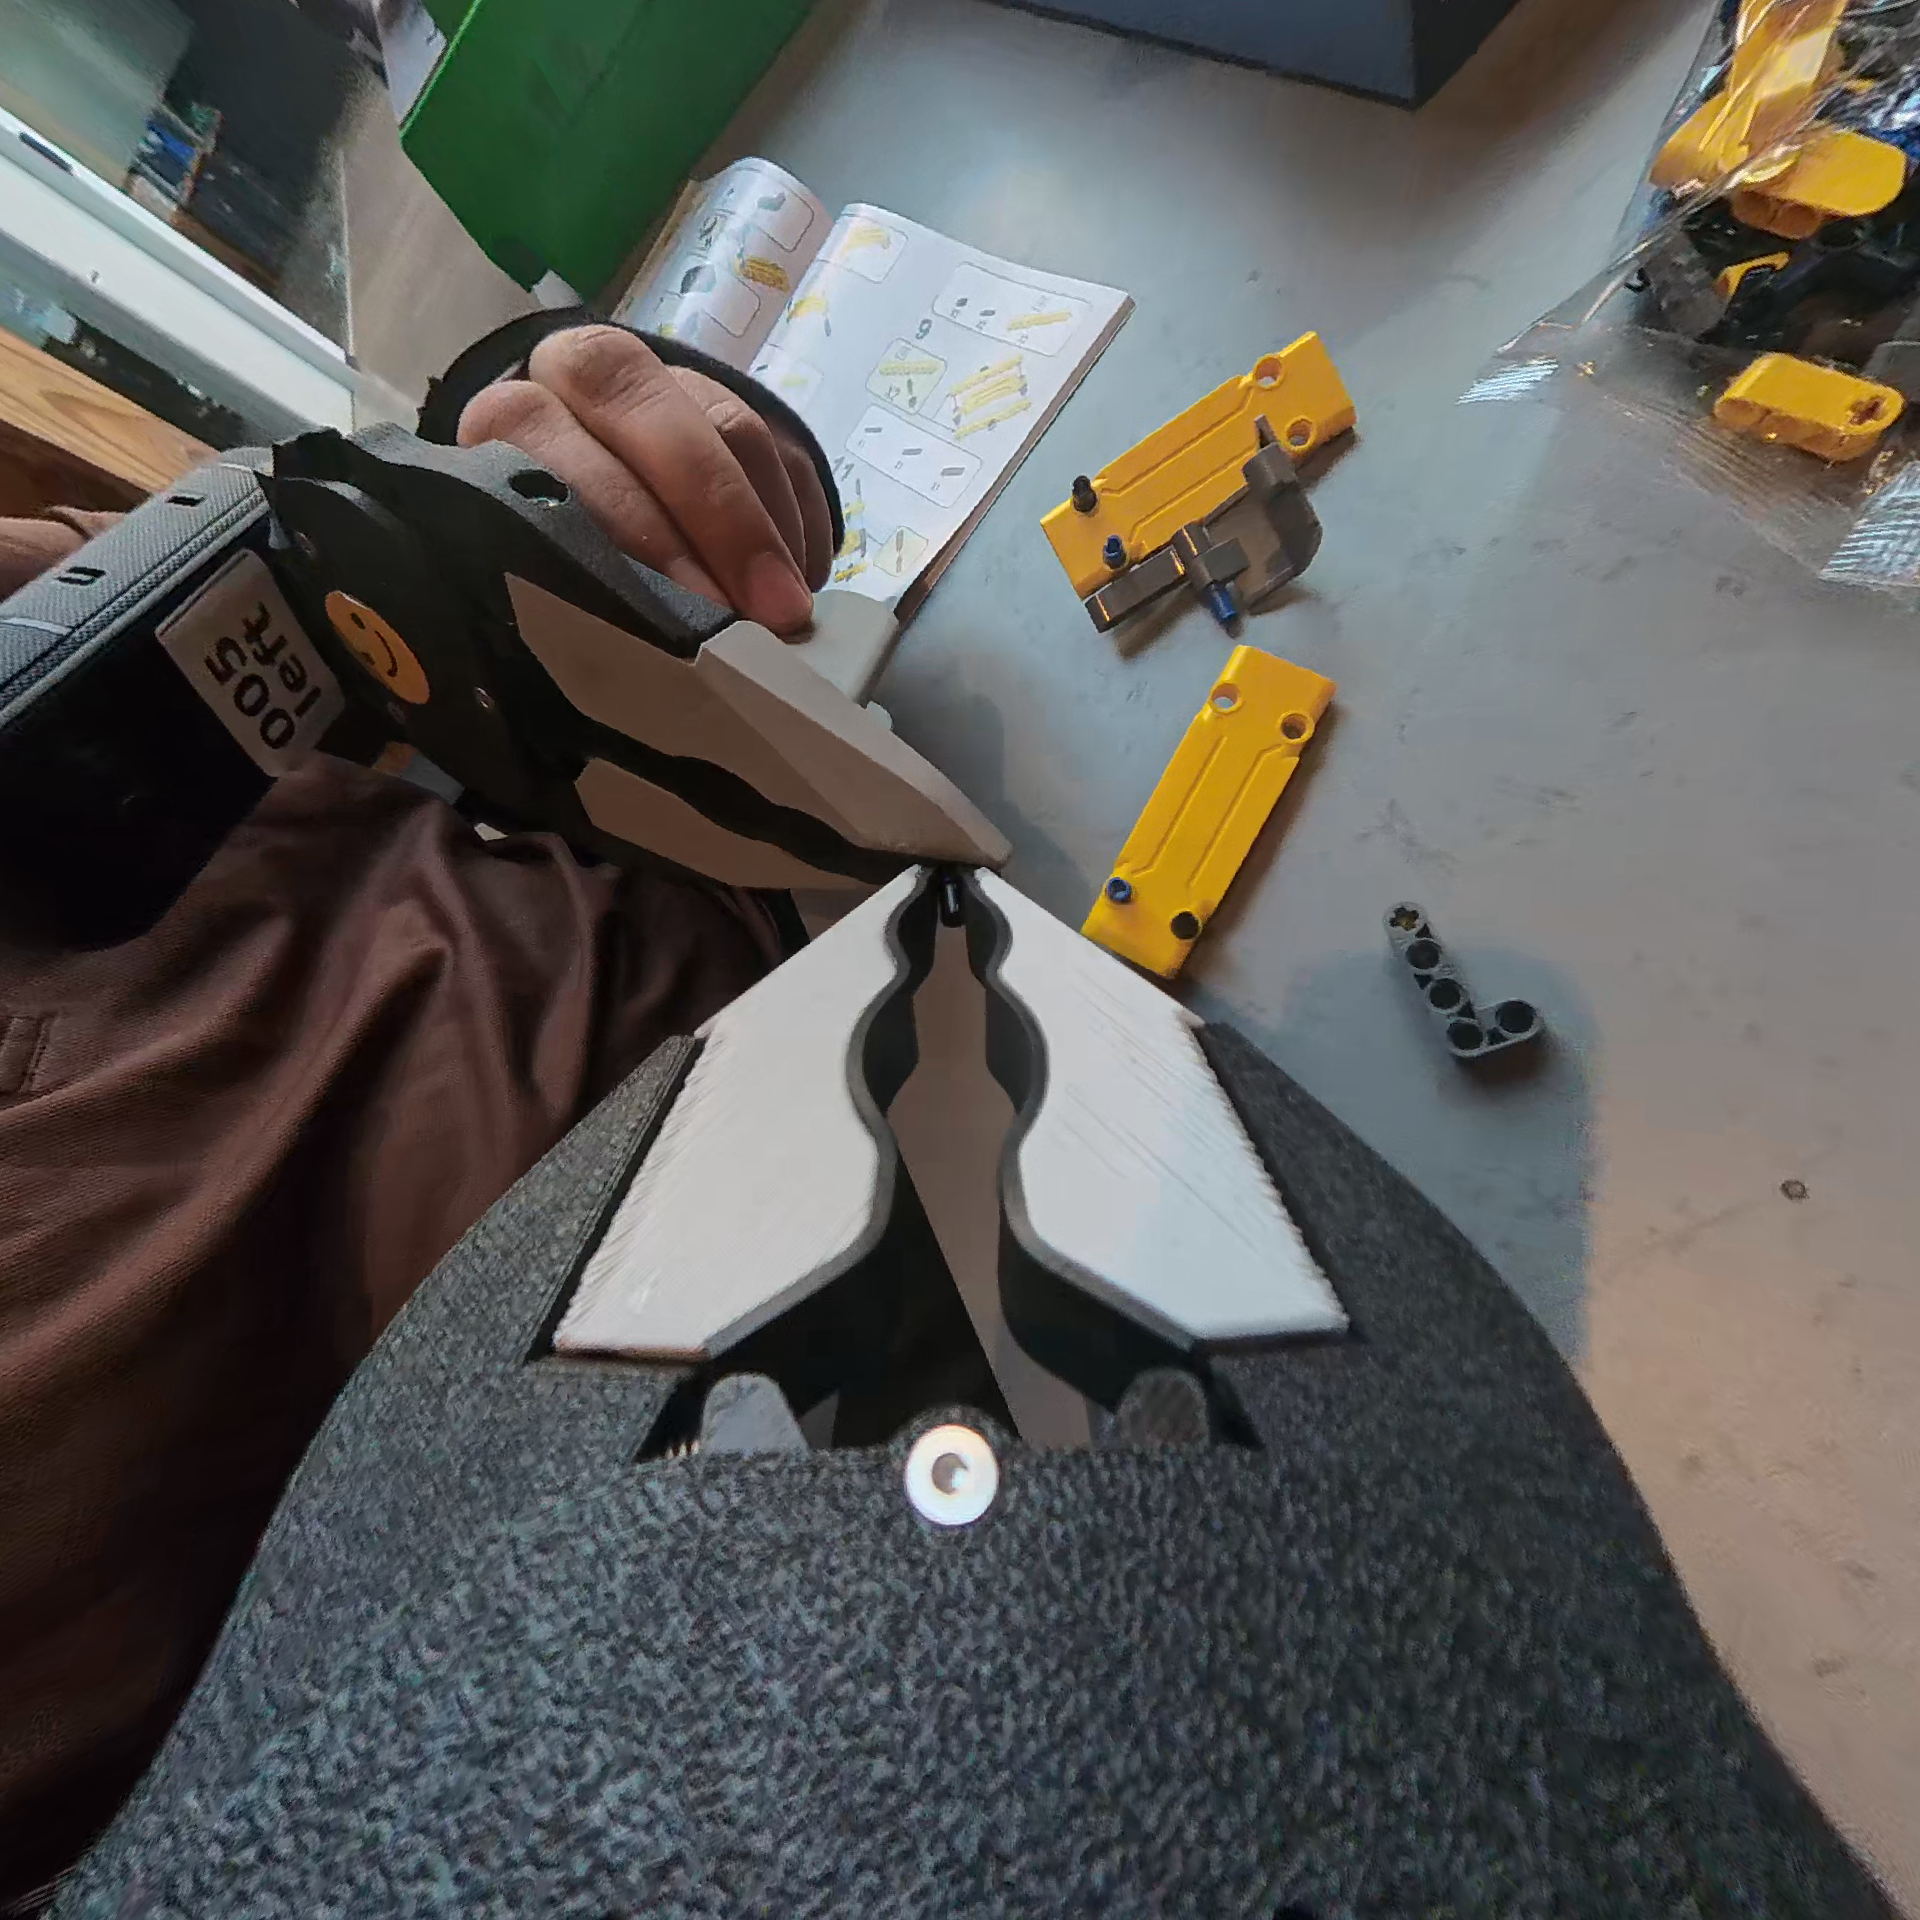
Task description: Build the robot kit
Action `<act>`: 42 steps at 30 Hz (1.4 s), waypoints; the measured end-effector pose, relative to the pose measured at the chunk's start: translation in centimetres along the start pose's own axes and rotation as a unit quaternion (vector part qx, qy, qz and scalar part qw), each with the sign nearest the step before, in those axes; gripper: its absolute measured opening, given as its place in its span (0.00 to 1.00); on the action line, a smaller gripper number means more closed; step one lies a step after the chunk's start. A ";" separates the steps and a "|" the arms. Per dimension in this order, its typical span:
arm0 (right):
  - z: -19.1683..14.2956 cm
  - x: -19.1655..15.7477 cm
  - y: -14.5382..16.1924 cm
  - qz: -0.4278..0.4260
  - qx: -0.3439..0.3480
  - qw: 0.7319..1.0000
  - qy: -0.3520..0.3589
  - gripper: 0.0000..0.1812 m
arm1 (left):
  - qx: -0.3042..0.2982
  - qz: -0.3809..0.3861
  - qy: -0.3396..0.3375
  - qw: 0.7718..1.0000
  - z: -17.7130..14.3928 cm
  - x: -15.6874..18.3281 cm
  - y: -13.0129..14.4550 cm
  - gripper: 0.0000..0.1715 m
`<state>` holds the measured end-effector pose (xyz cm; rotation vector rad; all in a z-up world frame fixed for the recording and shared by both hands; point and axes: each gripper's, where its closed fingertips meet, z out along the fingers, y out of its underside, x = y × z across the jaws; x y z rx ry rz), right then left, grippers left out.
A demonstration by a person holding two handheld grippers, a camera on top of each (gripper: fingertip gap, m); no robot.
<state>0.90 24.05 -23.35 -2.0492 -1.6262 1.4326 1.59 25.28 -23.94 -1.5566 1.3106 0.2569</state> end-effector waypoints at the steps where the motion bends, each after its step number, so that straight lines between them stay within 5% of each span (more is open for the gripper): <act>1: 0.0 0.1 0.0 0.002 0.002 1.000 0.001 0.03 | 0.000 -0.004 -0.002 1.000 0.0 0.0 0.1 0.01; 10: 0.0 1.0 -0.8 0.017 0.022 0.999 0.025 0.03 | -0.010 -0.055 -0.017 0.998 0.7 -0.8 0.7 0.01; 22: -2.8 1.2 -3.2 -0.066 0.108 0.990 0.069 0.05 | 0.035 -0.214 -0.007 0.976 0.5 -2.3 1.1 0.01; 26: -2.5 0.5 -3.2 -0.093 0.108 0.988 0.064 0.12 | 0.075 -0.211 -0.014 0.975 -0.2 -2.8 0.0 0.01; 42: -1.5 -0.6 -2.9 -0.129 0.092 0.986 0.054 0.03 | 0.108 -0.207 -0.020 0.972 -0.7 -2.9 -0.8 0.01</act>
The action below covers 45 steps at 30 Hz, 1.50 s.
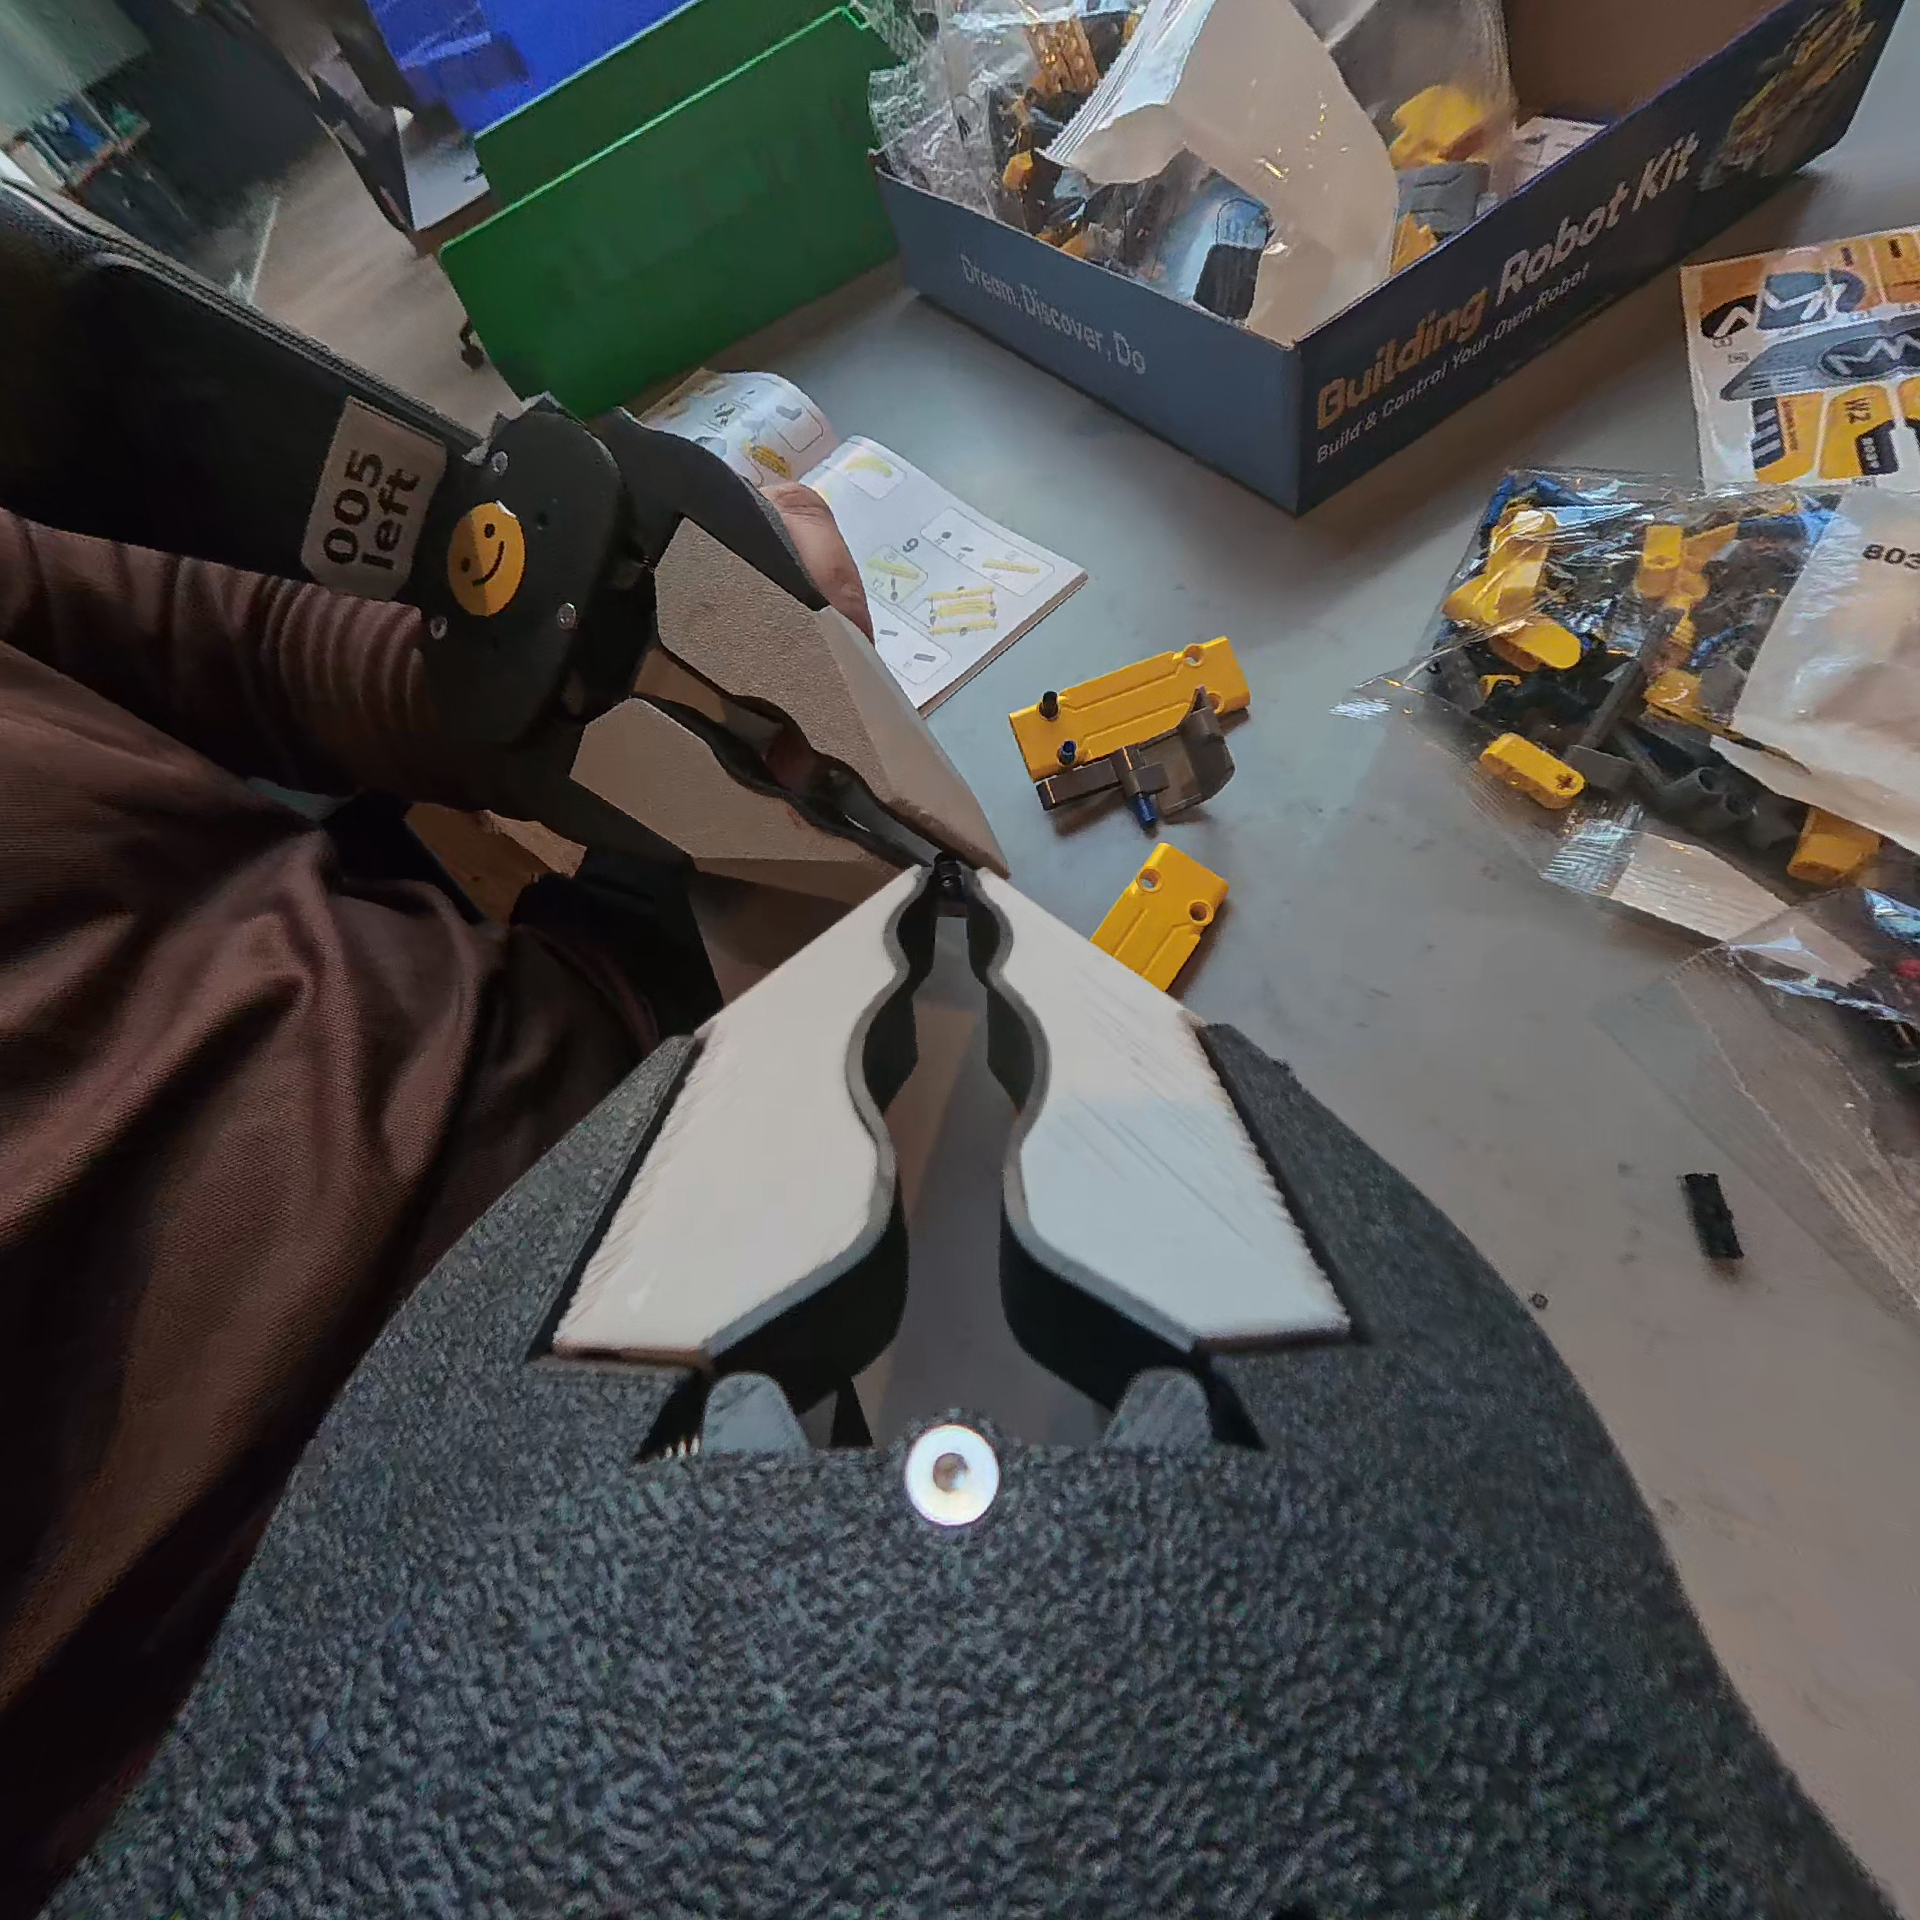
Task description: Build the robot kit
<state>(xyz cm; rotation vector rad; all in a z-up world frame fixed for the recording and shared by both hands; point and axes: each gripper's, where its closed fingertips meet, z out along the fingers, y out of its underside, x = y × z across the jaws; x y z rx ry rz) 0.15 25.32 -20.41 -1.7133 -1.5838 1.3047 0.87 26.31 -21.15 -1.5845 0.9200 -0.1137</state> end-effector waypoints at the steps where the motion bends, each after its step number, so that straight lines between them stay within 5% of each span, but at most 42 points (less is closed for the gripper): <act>1: 0.1 0.0 0.0 -0.002 -0.001 1.000 0.000 0.03 | -0.001 -0.003 0.002 1.000 0.0 0.0 0.0 0.01; 15: -0.4 0.7 0.0 -0.010 -0.013 0.999 0.036 0.02 | -0.016 -0.058 0.040 0.997 0.3 0.0 0.5 0.03; 21: -2.9 4.7 2.6 0.028 -0.094 0.988 0.122 0.02 | -0.123 -0.105 0.154 0.975 1.8 -0.3 2.1 0.11; 26: -2.8 6.3 4.0 0.043 -0.147 0.977 0.150 0.02 | -0.231 -0.056 0.201 0.950 4.4 -1.0 4.7 0.12; 33: -3.6 8.1 5.2 0.080 -0.149 0.972 0.163 0.02 | -0.287 -0.019 0.255 0.923 7.0 1.1 6.2 0.10; 45: -4.6 8.0 3.9 0.190 -0.040 0.978 0.072 0.02 | -0.205 -0.028 0.240 0.948 8.6 0.8 2.8 0.07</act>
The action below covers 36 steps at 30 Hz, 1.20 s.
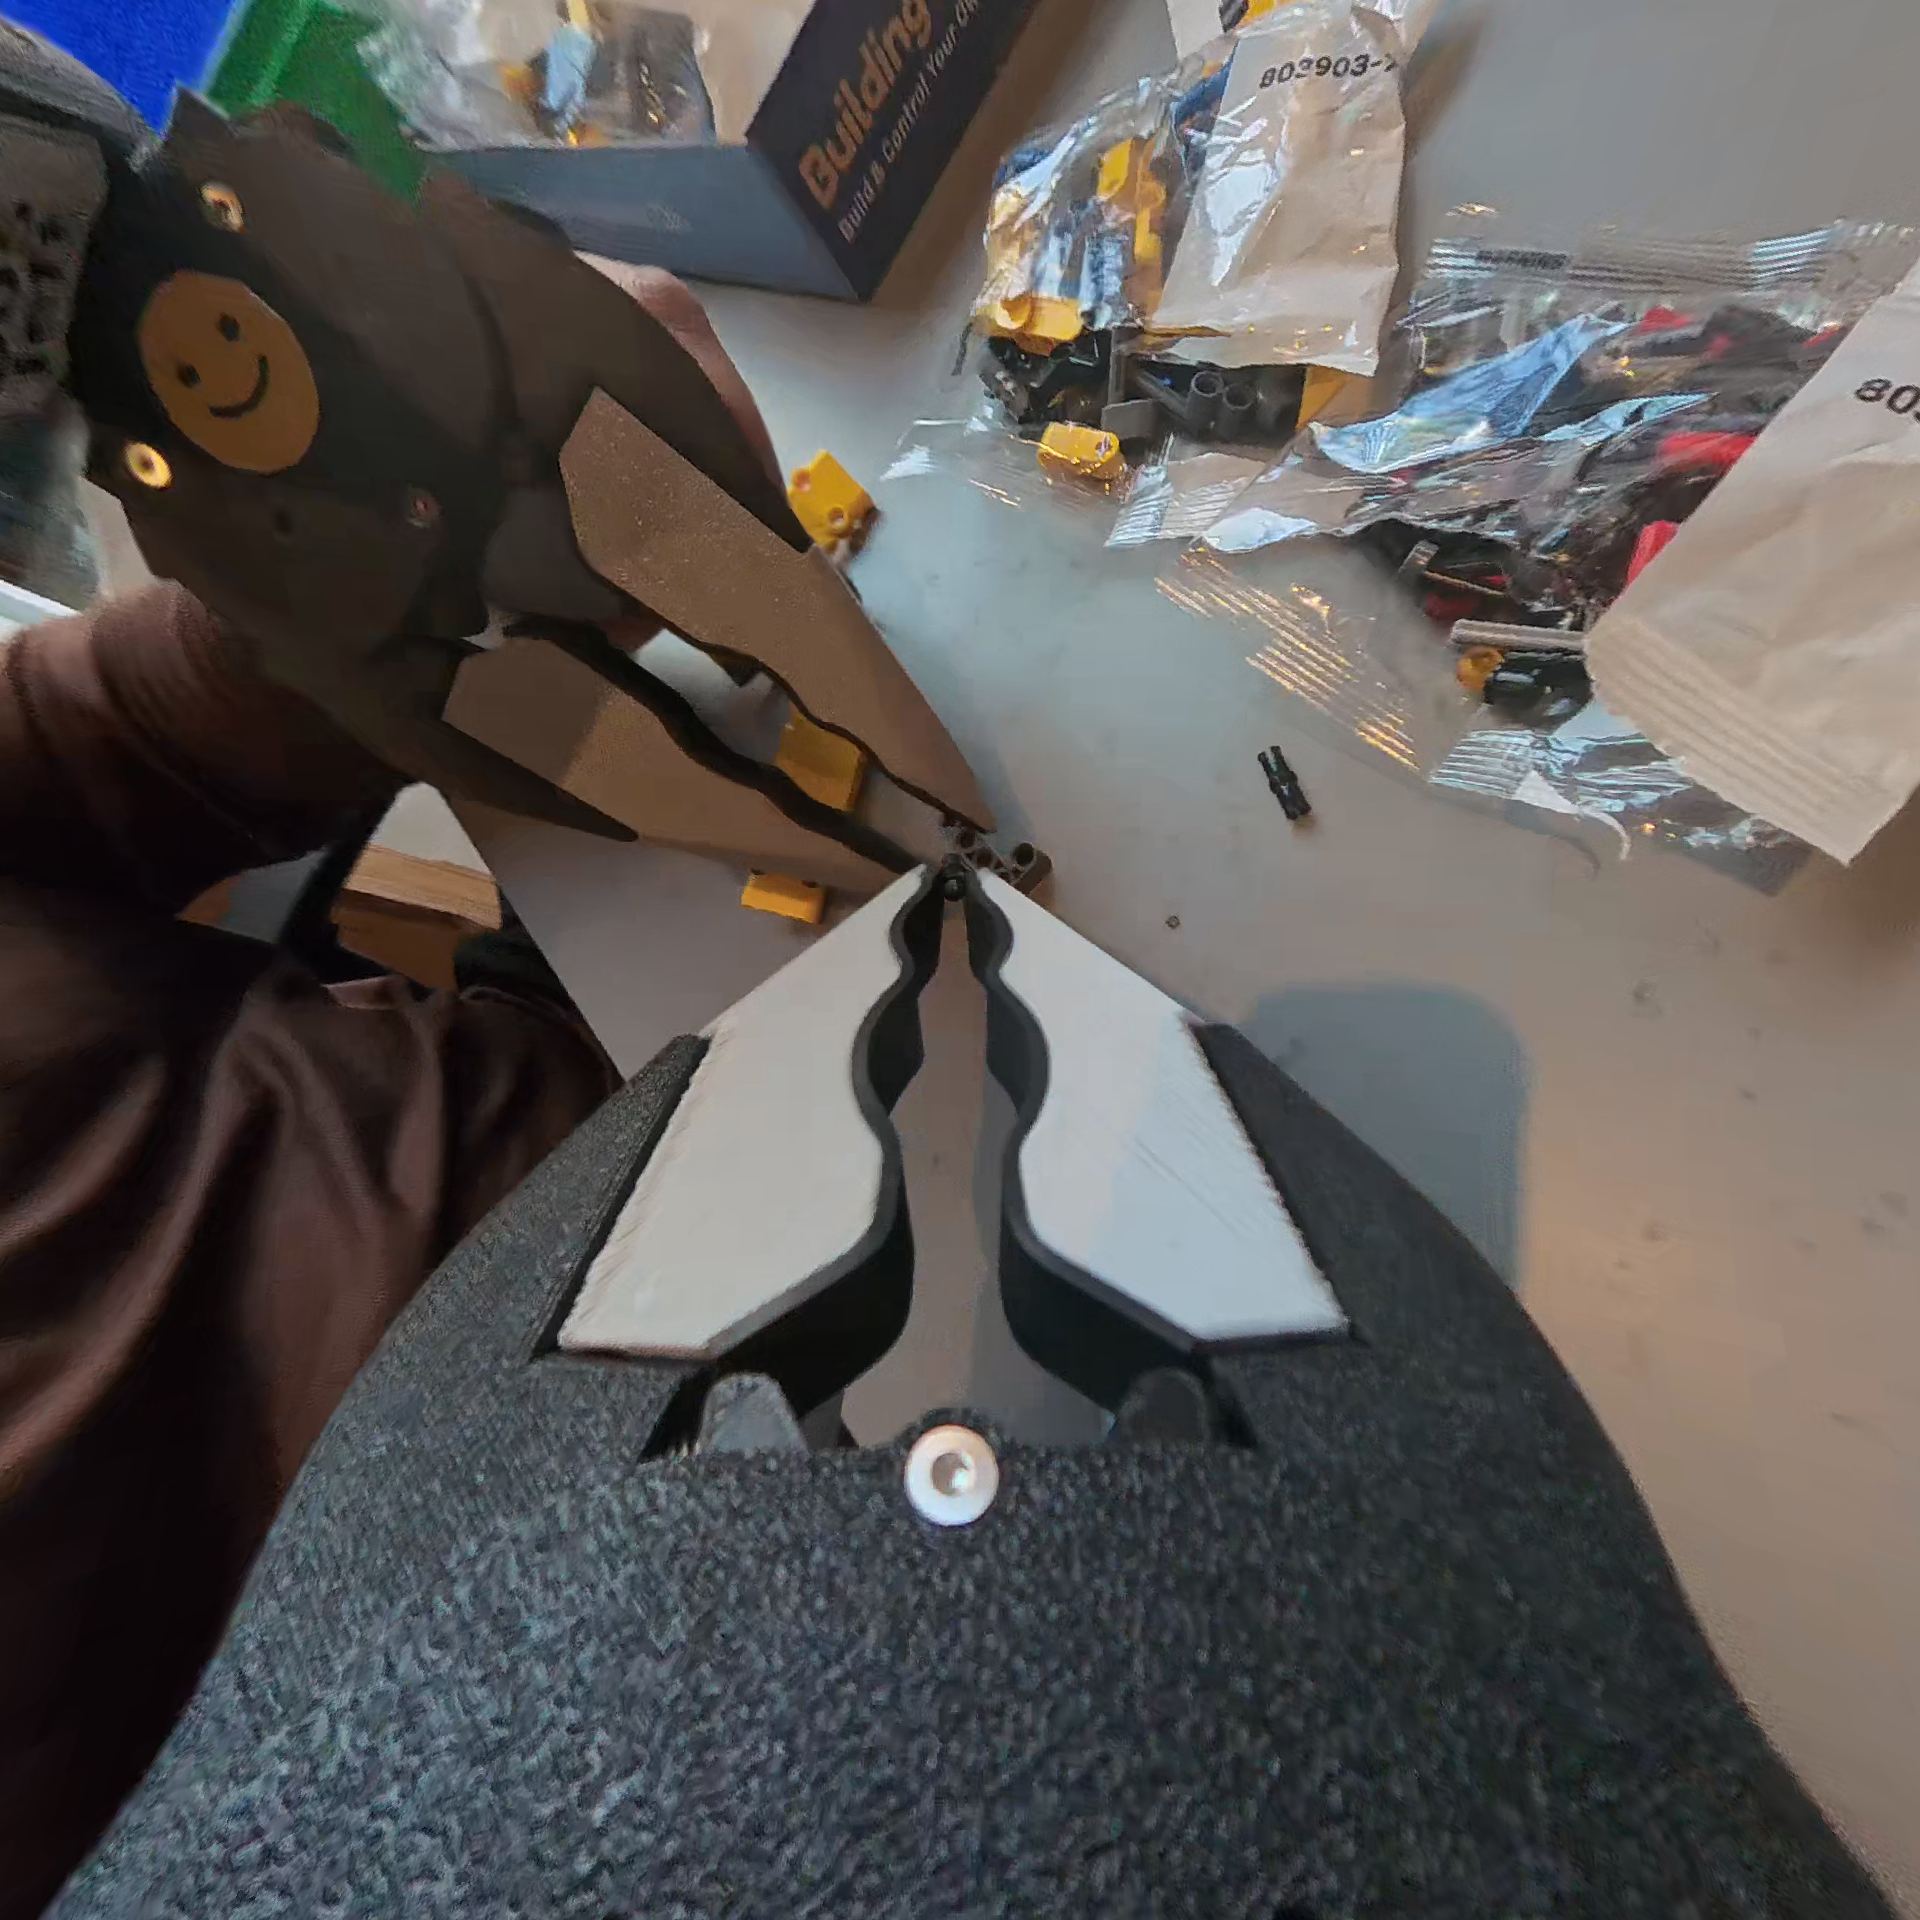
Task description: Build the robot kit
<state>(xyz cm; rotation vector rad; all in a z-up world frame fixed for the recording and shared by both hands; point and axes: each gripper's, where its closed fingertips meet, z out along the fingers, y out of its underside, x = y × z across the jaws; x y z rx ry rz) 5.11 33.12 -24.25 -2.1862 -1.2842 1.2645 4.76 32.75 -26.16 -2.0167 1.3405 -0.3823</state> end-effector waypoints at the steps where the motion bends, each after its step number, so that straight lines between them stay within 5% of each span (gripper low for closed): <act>1: 0.0 -0.2 -0.2 0.009 0.007 1.000 -0.014 0.02 | 0.014 0.006 -0.008 1.000 -0.1 -0.1 -0.5 0.08; 13: -0.2 -1.0 -1.7 0.073 0.064 0.991 -0.089 0.02 | 0.067 0.078 -0.123 0.987 -1.3 -1.3 -2.2 0.01; 18: -2.4 -2.1 -2.8 -0.092 0.105 0.989 -0.053 0.03 | 0.135 0.039 -0.051 0.989 -2.4 -0.1 -3.4 0.01; 23: -3.3 -4.3 -2.2 -0.278 0.091 0.956 0.003 0.03 | 0.215 0.010 0.031 0.976 -3.7 1.0 -4.6 0.01; 36: -3.0 -5.9 -1.5 -0.351 0.079 0.933 0.014 0.03 | 0.262 0.035 0.076 0.962 -4.8 2.8 -5.6 0.01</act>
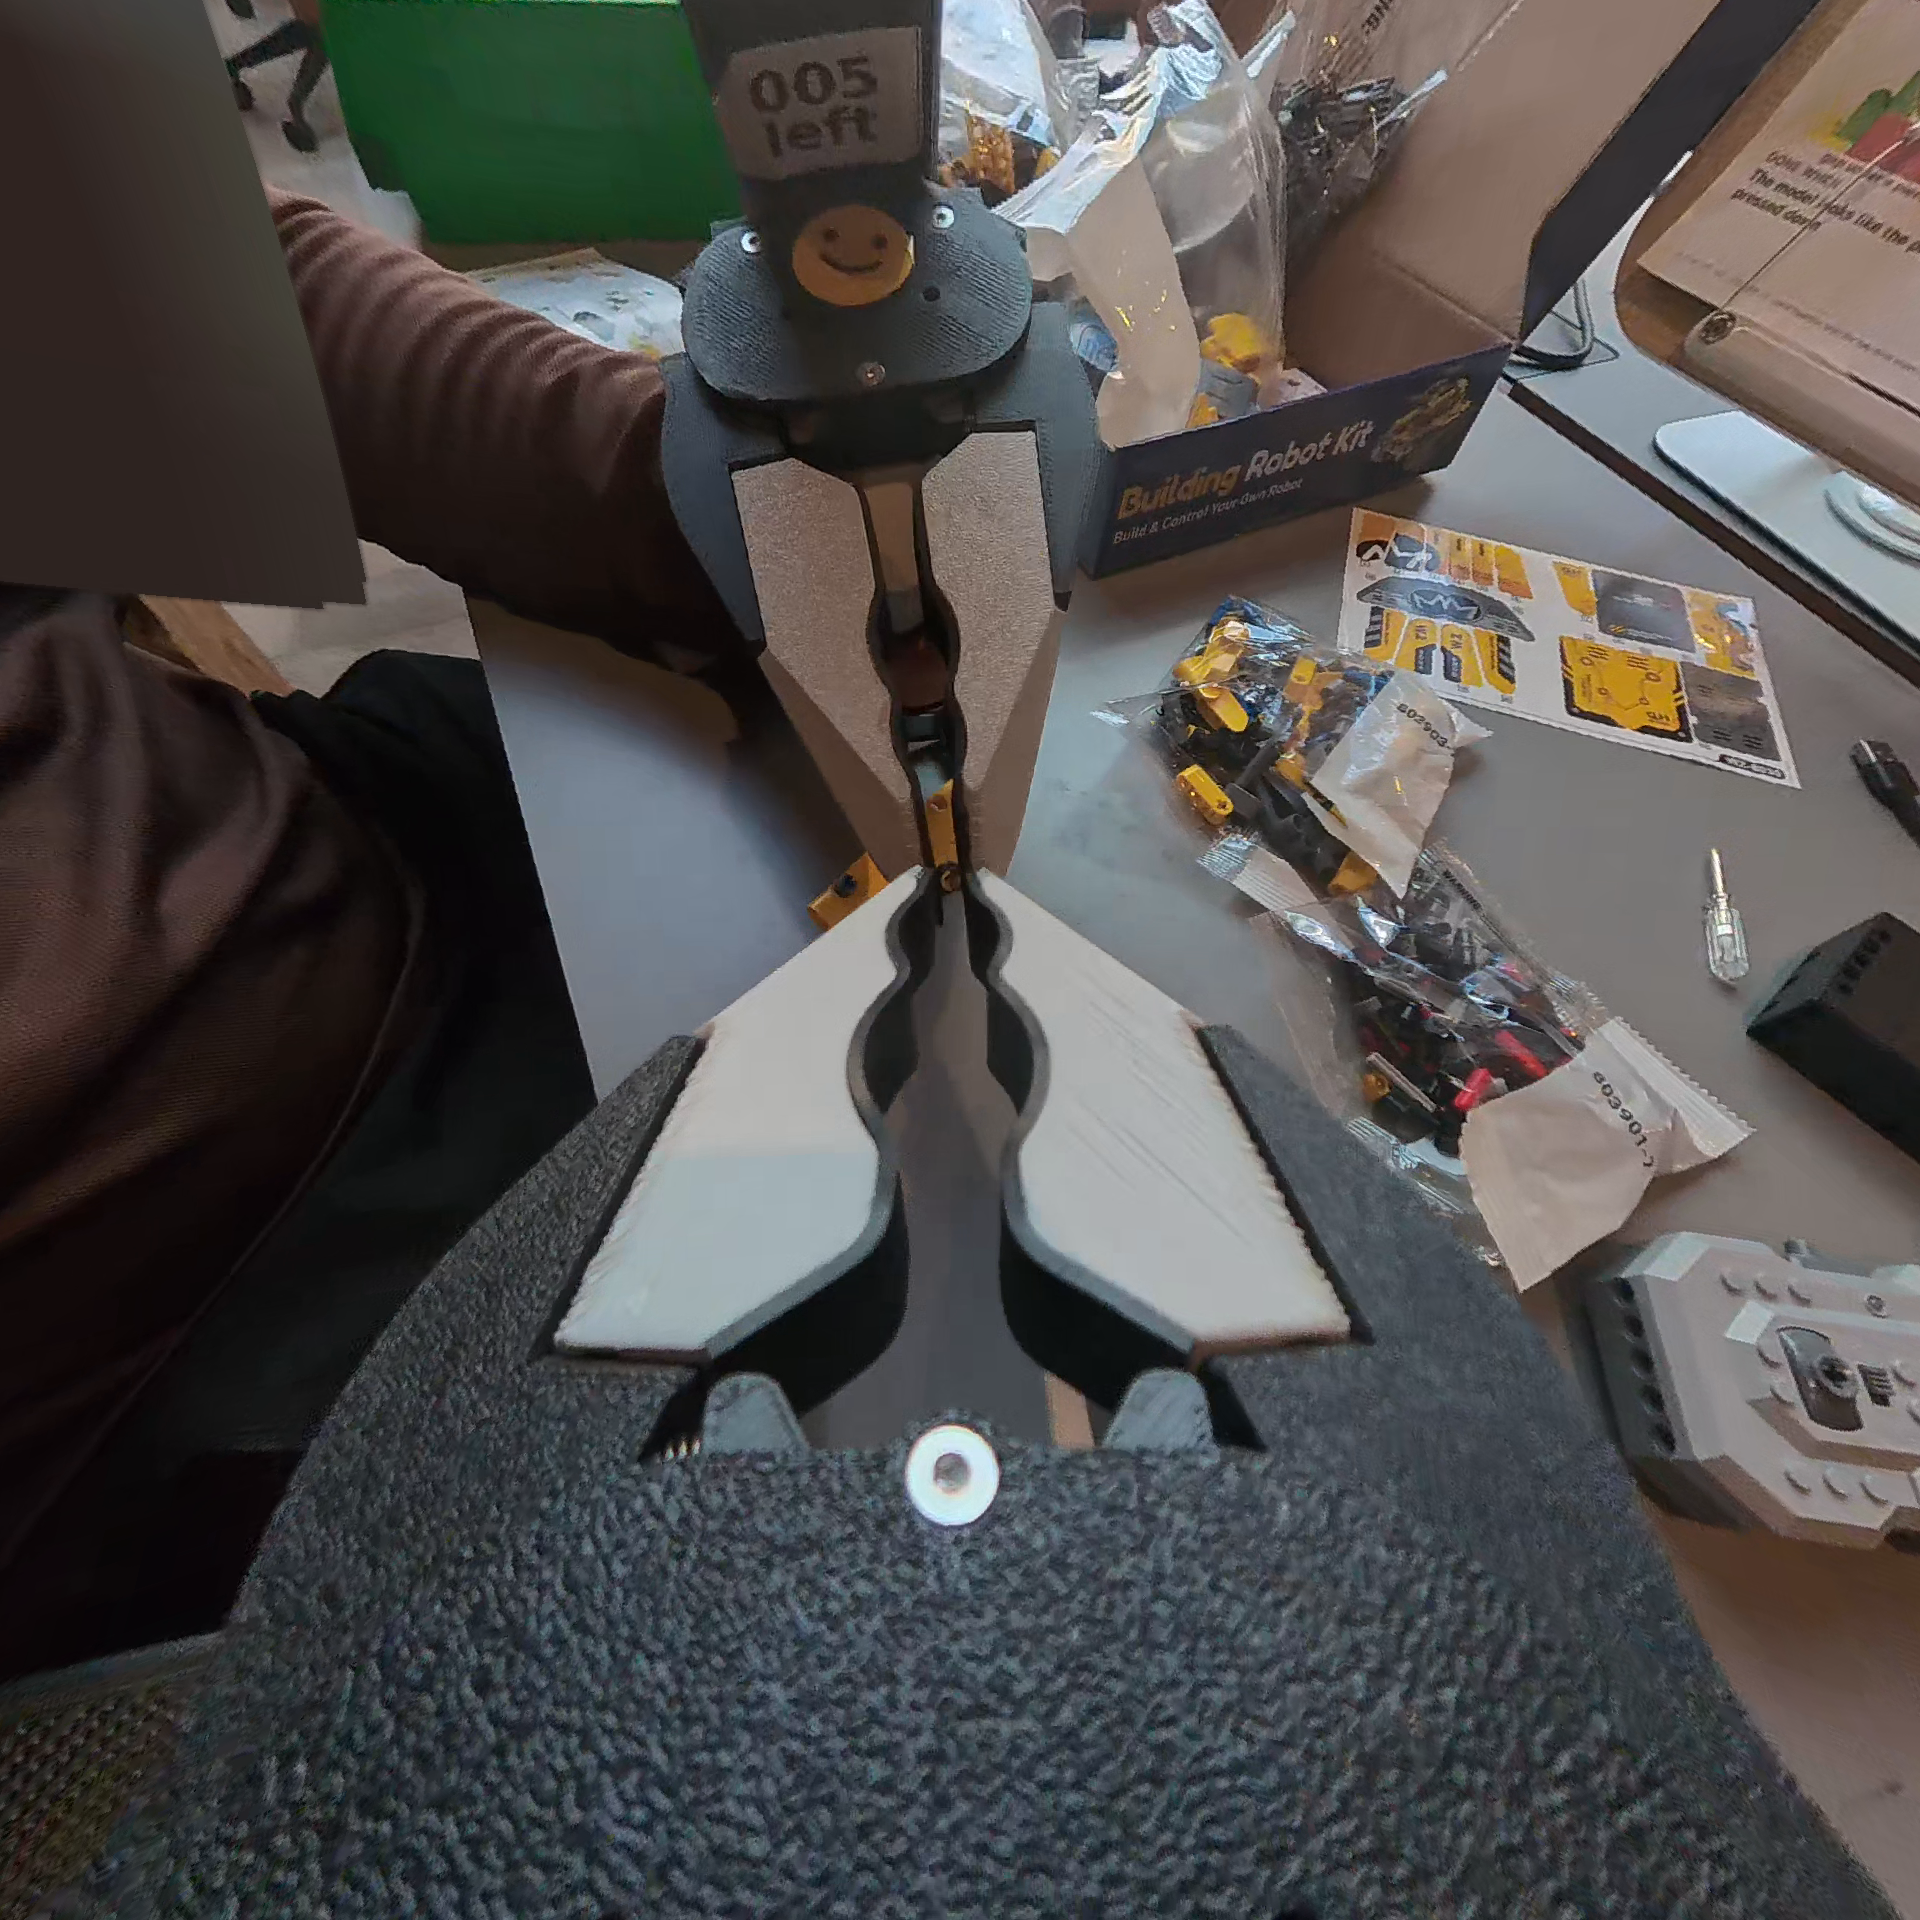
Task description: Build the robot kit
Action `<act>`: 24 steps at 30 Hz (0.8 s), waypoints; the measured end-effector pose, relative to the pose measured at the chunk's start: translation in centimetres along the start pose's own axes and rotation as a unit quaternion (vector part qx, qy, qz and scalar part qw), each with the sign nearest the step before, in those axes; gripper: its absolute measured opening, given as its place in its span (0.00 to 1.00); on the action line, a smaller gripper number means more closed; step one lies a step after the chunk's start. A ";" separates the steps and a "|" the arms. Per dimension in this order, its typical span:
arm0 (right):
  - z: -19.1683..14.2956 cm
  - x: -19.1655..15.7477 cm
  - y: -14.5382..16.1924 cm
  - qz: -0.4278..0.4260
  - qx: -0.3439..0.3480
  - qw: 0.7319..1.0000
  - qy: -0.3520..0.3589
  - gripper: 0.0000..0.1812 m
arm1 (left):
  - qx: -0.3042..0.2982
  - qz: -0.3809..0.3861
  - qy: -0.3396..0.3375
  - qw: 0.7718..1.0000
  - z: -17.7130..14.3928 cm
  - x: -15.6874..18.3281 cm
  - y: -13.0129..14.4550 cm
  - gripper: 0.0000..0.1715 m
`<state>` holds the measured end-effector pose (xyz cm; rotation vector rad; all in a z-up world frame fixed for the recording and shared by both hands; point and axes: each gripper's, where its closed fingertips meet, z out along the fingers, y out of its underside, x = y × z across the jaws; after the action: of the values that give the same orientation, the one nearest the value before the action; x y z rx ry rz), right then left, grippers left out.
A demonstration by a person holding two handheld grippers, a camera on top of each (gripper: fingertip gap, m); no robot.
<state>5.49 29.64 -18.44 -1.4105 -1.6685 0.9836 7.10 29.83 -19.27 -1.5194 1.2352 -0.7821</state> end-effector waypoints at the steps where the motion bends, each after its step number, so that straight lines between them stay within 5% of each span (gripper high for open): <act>1: 0.0 0.0 -0.1 -0.004 0.002 1.000 0.003 0.03 | 0.004 -0.004 0.003 1.000 0.0 0.0 -0.1 0.01; 24: 0.3 0.8 -1.9 0.104 0.118 0.987 -0.017 0.02 | 0.059 -0.092 0.022 0.994 -1.0 -0.9 -1.1 0.01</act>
<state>4.27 30.24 -16.83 -1.4330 -1.3930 1.2842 6.33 30.41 -17.80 -1.5401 1.0719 -0.9966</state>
